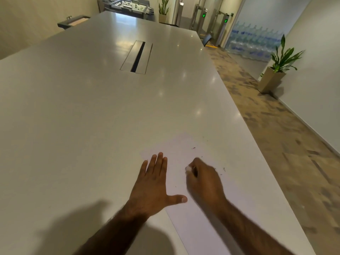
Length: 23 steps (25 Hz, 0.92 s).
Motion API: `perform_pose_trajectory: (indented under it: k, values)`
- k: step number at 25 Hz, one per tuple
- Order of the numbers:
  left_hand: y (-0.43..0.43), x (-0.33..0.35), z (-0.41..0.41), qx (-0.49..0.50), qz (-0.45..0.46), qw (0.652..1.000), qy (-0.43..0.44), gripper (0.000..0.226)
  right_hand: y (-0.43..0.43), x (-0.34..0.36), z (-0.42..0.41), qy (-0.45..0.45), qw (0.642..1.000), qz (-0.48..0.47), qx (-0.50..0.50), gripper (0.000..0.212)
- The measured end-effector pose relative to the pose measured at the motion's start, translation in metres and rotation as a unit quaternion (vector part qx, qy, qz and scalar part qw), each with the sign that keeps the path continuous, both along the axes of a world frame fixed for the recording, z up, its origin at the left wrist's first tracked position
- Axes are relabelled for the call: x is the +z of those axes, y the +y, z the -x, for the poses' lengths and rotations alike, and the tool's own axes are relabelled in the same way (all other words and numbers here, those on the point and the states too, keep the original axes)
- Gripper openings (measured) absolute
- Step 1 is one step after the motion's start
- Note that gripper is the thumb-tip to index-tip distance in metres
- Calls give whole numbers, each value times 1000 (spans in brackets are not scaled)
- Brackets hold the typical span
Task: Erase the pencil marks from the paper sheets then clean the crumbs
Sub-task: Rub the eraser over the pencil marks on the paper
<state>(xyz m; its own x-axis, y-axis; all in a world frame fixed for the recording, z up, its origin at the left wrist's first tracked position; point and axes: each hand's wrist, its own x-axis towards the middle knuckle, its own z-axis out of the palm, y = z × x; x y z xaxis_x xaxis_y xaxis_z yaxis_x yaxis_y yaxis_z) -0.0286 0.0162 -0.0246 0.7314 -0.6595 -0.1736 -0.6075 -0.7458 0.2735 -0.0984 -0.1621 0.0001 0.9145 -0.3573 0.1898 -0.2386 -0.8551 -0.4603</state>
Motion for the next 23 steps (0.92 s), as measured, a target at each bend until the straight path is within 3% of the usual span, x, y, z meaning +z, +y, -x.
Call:
perform_pose_trajectory:
  k: [4,6,9,10,14,19,23]
  values:
    - [-1,4,1,6,-9,1000,0,139,-44,28,-28,-5,992,-3,-129,17]
    - [-1,3,1,6,-17,1000,-4,134,-14,18,-17,-39,995,-30,-85,19]
    - [-1,1,1,-2,-21,1000,-23,120,34,-3,22,0,998,0,70,18]
    - [0,0,1,-3,-21,1000,-23,122,29,-2,22,1,997,10,74,17]
    - [0,4,2,4,-12,1000,-6,134,-11,18,3,-9,998,-8,-61,17]
    - [1,0,1,0,-11,1000,-19,127,30,2,30,9,997,15,79,15]
    - [1,1,0,2,6,1000,0,138,-36,26,1,20,996,10,-84,18]
